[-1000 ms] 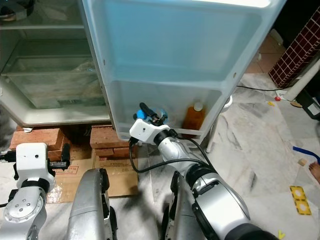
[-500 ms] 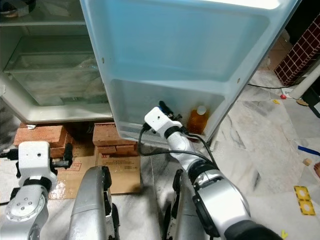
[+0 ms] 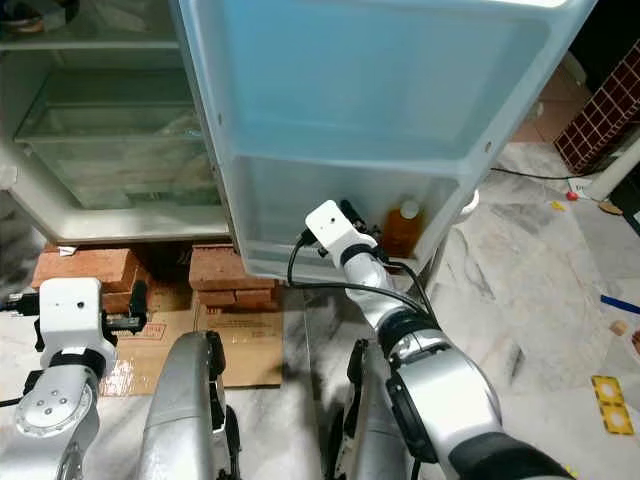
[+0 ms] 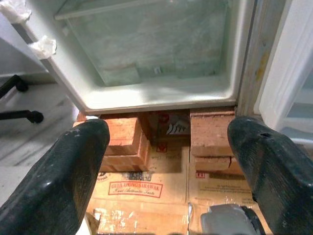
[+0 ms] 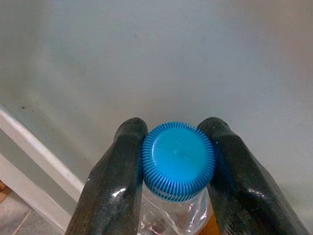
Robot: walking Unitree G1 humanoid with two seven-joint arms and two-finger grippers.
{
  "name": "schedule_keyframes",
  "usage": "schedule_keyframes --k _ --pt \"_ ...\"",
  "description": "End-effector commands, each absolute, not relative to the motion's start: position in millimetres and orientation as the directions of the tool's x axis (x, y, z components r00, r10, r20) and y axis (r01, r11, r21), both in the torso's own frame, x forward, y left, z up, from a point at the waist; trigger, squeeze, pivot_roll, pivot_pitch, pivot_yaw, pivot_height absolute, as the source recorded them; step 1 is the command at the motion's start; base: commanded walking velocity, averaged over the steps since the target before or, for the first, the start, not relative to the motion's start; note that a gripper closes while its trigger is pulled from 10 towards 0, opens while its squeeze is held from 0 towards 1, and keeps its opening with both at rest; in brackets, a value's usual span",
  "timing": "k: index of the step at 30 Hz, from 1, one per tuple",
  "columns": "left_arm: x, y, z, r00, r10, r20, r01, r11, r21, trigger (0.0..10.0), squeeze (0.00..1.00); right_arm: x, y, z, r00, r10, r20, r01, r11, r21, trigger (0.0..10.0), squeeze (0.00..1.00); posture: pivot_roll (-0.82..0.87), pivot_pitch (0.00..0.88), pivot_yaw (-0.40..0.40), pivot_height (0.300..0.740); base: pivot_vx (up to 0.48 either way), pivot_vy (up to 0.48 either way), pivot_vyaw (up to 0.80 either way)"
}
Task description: Restocking fridge
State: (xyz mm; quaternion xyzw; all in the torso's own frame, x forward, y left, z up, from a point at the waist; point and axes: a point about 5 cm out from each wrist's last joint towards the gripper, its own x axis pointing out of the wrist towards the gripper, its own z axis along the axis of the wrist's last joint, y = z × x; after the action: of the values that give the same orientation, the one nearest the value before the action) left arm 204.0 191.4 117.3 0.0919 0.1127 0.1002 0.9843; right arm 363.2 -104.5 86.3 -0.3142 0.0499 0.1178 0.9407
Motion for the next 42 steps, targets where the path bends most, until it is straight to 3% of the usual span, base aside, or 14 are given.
schedule_keyframes --k 1,10,11,12,13,32,42 --pt "201.8 193.1 113.2 0.946 0.228 -0.229 -0.181 0.961 0.211 10.0 0.0 357.2 -123.3 69.7 0.961 0.101 -0.258 -0.234 0.794 -0.561 10.0 0.0 0.26 0.156 -0.041 0.533 0.0 0.0 0.0" --pt "203.2 191.2 112.5 0.947 0.224 -0.232 -0.175 0.962 0.211 10.0 0.0 357.2 -133.4 66.0 0.949 0.05 -0.312 -0.218 0.818 -0.532 10.0 0.0 0.25 0.158 -0.038 0.533 0.0 0.0 0.0" --pt "203.6 190.9 112.2 0.947 0.224 -0.233 -0.175 0.962 0.211 10.0 0.0 356.6 -133.2 64.8 0.944 0.062 -0.324 -0.233 0.821 -0.521 10.0 0.82 0.25 0.158 -0.039 0.533 0.0 0.0 0.0" --pt "203.7 190.8 112.1 0.947 0.223 -0.233 -0.175 0.962 0.21 10.0 0.0 356.4 -133.1 64.6 0.943 0.066 -0.326 -0.236 0.823 -0.517 10.0 0.82 0.25 0.158 -0.039 0.533 0.0 0.0 0.0" --pt "204.0 190.5 112.1 0.947 0.223 -0.232 -0.175 0.962 0.21 10.0 0.0 356.0 -133.4 64.1 0.943 0.066 -0.327 -0.237 0.824 -0.515 10.0 1.0 0.25 0.159 -0.039 0.533 0.0 0.0 0.0" --pt "212.0 188.5 109.8 0.948 0.223 -0.227 -0.18 0.964 0.196 10.0 0.0 360.2 -126.7 77.1 0.964 0.137 -0.229 -0.23 0.862 -0.451 10.0 1.0 0.22 0.139 -0.046 0.533 0.0 0.0 0.0" --pt "230.1 183.7 109.1 0.957 0.217 -0.191 -0.184 0.967 0.176 10.0 0.0 355.1 -124.6 88.6 0.972 0.23 -0.056 -0.232 0.884 -0.406 10.0 1.0 0.17 0.071 -0.063 0.533 0.0 0.0 0.0"
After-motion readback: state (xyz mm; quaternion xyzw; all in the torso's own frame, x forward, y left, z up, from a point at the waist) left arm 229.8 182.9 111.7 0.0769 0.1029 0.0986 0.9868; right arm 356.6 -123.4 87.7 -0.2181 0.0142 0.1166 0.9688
